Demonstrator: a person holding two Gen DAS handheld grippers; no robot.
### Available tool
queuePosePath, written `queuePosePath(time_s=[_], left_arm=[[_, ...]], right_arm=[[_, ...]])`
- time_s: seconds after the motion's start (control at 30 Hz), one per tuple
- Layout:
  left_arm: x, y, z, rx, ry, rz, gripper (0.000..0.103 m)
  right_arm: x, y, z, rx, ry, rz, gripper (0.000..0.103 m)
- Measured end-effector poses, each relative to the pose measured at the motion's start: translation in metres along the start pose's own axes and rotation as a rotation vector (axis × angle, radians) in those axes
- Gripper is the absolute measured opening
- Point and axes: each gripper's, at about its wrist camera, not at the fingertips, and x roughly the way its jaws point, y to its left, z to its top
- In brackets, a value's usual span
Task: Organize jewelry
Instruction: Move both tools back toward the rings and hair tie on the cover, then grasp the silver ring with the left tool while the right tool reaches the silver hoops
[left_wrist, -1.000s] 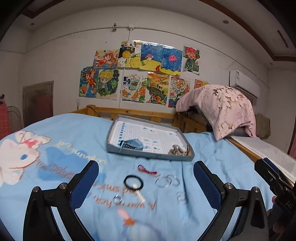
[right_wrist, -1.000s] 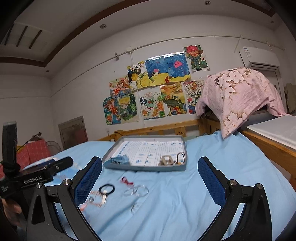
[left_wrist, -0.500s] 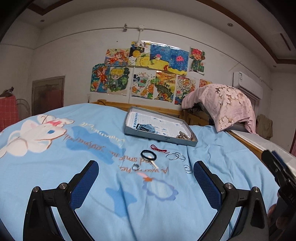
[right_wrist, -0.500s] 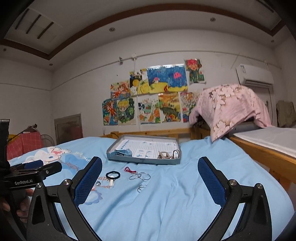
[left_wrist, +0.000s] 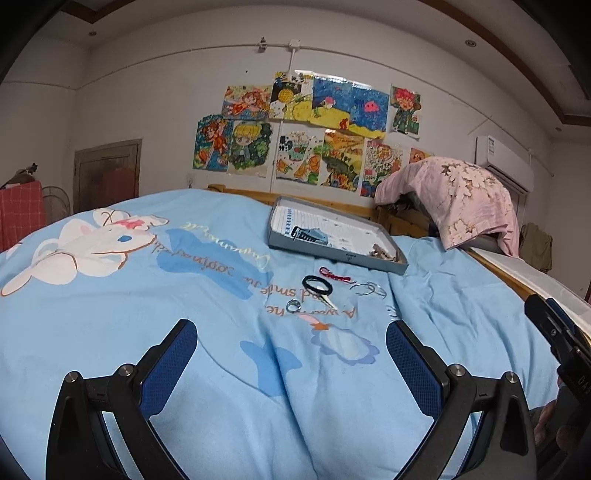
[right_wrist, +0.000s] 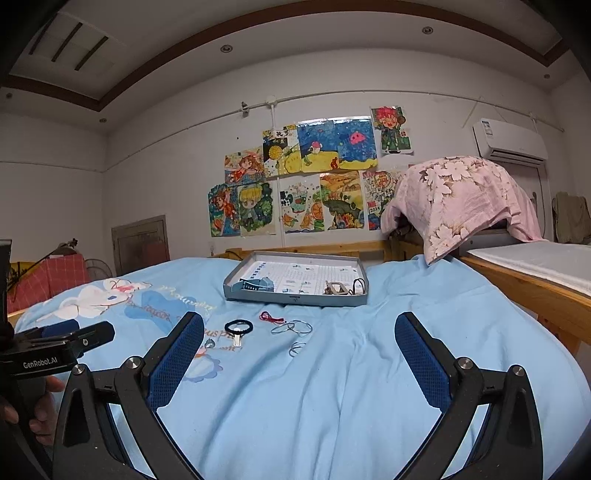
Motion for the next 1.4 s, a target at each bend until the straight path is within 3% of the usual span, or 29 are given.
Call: queuePosePath(time_s=[0.13,0.37,0.53,0.67,1.07,1.4], left_arm=[[0.013,0.005,0.016,0.009,0.021,-0.008,0.103],[0.042,0.016,0.064,-0.006,-0.046,0.01,0.103],[0.068,0.012,0.08,0.026,-0.074,0.02,0.103],[0.096,0.013,0.083,0.016,-0.057,0.009,0.103],[0.184,0.017,0.059,-0.003,0.088,0.009,0.103],[0.213,0.02,0.027,0.035,0.229,-0.039,0.103]], right_arm=[[0.012,-0.002,0.005,0.014,0.038,-0.005,0.102],[0.037,0.006,0.03,-0.058,-0.031,0.0,0.102],[0.072,0.005,0.057,-0.076,-0.081,0.009,0.102],[0.11,0.003,0.068,-0.056,-0.07,0.026,0.102],[0.217,-0.011,0.034,-0.021,0.163,0.106,0.102],[0.256,-0.011,-0.006,0.003,0.376,0.192,0.101]])
